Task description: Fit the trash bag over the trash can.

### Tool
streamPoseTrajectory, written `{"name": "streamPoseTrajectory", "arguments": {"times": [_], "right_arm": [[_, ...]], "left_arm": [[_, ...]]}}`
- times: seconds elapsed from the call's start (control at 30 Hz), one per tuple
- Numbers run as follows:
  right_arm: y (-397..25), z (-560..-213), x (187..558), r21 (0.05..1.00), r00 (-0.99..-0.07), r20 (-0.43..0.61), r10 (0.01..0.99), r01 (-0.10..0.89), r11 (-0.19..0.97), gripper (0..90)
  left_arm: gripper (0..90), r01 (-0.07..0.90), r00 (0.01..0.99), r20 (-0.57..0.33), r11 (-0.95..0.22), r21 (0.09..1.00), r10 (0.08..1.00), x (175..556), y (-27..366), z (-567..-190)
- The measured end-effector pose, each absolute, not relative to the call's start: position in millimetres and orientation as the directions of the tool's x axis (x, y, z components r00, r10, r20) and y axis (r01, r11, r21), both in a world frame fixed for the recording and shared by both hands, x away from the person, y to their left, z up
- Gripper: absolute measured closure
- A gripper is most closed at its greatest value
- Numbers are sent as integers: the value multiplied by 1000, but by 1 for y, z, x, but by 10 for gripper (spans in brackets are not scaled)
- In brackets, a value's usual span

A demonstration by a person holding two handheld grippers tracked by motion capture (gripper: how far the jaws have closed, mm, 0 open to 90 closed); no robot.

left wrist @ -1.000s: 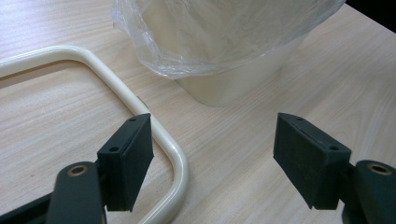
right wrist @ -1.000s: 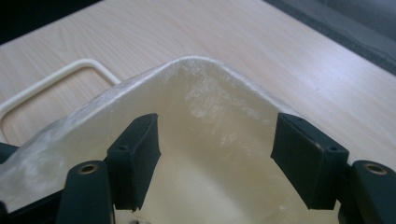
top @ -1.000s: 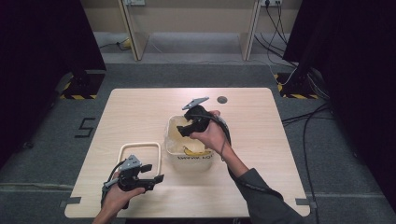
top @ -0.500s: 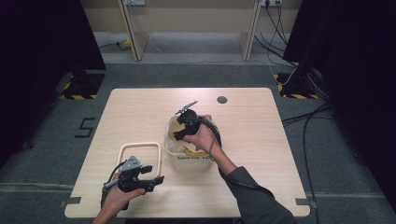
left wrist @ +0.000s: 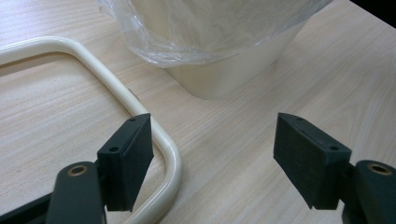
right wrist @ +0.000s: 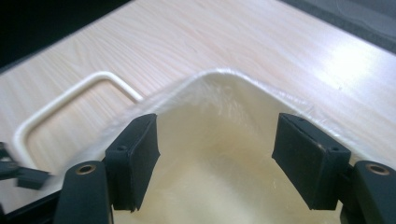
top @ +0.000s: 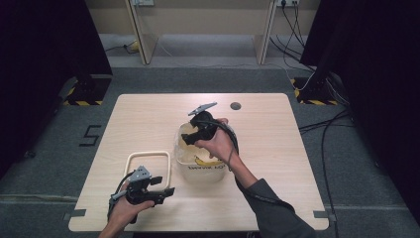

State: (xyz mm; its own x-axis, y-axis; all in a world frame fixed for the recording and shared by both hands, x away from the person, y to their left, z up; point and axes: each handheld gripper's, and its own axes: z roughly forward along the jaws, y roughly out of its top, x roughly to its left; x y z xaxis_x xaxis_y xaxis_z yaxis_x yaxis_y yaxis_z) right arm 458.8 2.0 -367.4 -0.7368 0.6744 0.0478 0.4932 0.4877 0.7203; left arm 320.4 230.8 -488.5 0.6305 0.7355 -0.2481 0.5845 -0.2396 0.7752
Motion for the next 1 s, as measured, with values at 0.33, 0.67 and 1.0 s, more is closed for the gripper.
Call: {"name": "streamPoseTrajectory", "arguments": {"times": [0.33, 0.67, 1.0], "right_arm": [[6, -379, 429, 664, -788, -14, 615, 452, 595, 324], [14, -400, 436, 591, -786, 6, 618, 501, 632, 330], [-35, -373, 450, 690, -728, 36, 685, 514, 510, 322]], "left_arm": [[280, 587, 629, -249, -240, 774, 737, 321, 230, -489], [280, 587, 628, -251, -236, 774, 737, 321, 232, -489], [280, 589, 631, -252, -241, 771, 733, 321, 230, -489]]}}
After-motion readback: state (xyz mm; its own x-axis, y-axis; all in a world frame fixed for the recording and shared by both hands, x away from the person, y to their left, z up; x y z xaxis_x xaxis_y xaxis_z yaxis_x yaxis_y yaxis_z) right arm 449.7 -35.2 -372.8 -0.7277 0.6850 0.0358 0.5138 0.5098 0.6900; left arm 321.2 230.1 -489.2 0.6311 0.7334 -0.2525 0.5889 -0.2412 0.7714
